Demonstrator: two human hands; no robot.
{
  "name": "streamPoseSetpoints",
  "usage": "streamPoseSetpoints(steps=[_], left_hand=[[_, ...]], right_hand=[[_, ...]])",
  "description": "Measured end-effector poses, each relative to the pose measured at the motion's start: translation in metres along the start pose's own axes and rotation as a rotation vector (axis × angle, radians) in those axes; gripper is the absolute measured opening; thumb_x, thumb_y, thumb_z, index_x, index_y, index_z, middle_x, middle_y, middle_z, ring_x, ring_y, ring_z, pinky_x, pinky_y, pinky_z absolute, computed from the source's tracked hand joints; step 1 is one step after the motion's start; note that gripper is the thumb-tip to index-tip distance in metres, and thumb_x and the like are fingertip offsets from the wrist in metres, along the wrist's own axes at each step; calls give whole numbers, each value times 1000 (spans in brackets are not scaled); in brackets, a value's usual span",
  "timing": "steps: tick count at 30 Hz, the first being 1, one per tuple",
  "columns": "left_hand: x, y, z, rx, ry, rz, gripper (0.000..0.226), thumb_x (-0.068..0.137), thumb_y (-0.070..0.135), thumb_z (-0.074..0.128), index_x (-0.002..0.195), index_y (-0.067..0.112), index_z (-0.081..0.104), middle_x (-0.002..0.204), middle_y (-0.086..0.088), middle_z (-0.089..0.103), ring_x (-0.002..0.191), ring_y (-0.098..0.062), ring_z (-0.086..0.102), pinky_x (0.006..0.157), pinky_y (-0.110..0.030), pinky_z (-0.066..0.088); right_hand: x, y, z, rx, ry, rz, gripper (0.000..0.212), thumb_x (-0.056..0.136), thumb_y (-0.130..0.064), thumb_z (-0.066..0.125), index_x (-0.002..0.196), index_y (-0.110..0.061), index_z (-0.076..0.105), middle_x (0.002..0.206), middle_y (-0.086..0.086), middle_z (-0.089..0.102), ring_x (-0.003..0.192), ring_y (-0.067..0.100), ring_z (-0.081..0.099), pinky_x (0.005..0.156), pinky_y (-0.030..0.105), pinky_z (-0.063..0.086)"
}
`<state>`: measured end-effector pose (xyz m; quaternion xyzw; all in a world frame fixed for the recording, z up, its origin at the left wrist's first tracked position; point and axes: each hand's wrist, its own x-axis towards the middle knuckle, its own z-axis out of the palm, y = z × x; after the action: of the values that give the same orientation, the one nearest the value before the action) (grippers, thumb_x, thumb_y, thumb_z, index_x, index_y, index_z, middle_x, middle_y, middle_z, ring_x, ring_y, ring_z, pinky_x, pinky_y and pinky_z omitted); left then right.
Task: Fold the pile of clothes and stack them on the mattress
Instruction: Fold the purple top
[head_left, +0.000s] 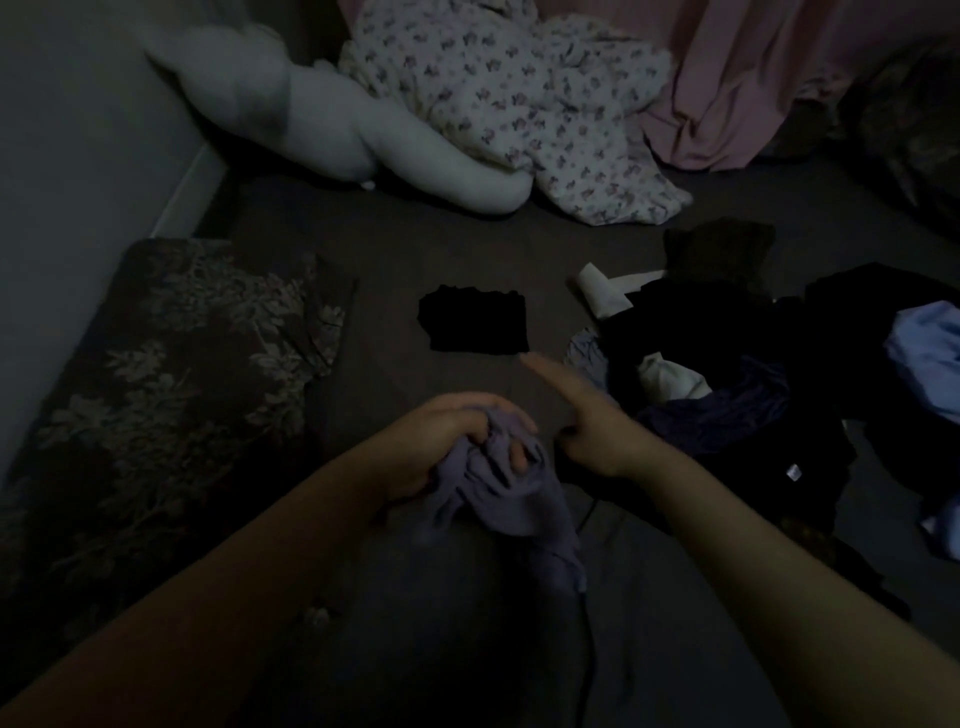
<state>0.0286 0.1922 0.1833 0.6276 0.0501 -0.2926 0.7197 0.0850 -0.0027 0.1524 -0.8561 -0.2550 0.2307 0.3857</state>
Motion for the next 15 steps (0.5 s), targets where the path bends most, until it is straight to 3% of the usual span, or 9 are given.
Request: streamPoseSetpoints(steps=[2,3,5,7,9,12,15], left_hand=[[0,5,0,62,1,-36,32,88,-13,38,82,9,60,60,7,66,57,-1,62,61,-16,52],[0,6,-1,69,2,-30,27,87,-11,42,80,9,59,61,3,65,55,-1,61,59,-15,51],[-4,10,1,60,-43,8,21,79,-10,43,77,3,60,61,-13,57,50,-6,58,56,-15,49],[-9,15,-2,69,-119,9,35,78,-15,34,80,-1,65,64,-16,60,56,-13,59,59,-18,50],[-10,14,-11,70,-83,20,48,83,-17,29,105,6,65,88,-14,68,74,-12,64,69,-16,51],[-5,8,-30,273,182,128,44,96,-6,35,135,13,45,134,-7,52,115,-9,52,94,-13,38],[-5,-1,-43,503,290,195,33,98,2,39,128,8,52,127,-7,56,116,-15,51,90,-13,38]], right_hand=[[8,-2,14,-113,-93,-118,81,83,-14,70,144,-21,16,151,-4,19,141,8,16,114,17,12],[8,-8,19,-103,-132,-116,75,84,-24,69,142,-23,21,148,-6,27,138,2,24,113,18,17],[7,-14,25,-12,-229,-26,45,85,-12,67,124,-20,46,117,-15,53,105,-20,47,93,10,36],[0,-11,30,-1,-321,21,22,84,0,64,103,-11,60,92,-13,61,83,-16,56,78,10,45],[-13,-3,27,101,-235,80,15,81,1,66,95,-4,65,89,-4,67,80,-4,59,78,21,50],[-35,4,11,380,34,289,21,80,-10,73,97,1,69,95,8,72,94,17,66,85,39,52],[-52,2,-6,525,228,372,28,76,-19,78,97,-1,70,93,10,73,91,18,68,77,32,55]])
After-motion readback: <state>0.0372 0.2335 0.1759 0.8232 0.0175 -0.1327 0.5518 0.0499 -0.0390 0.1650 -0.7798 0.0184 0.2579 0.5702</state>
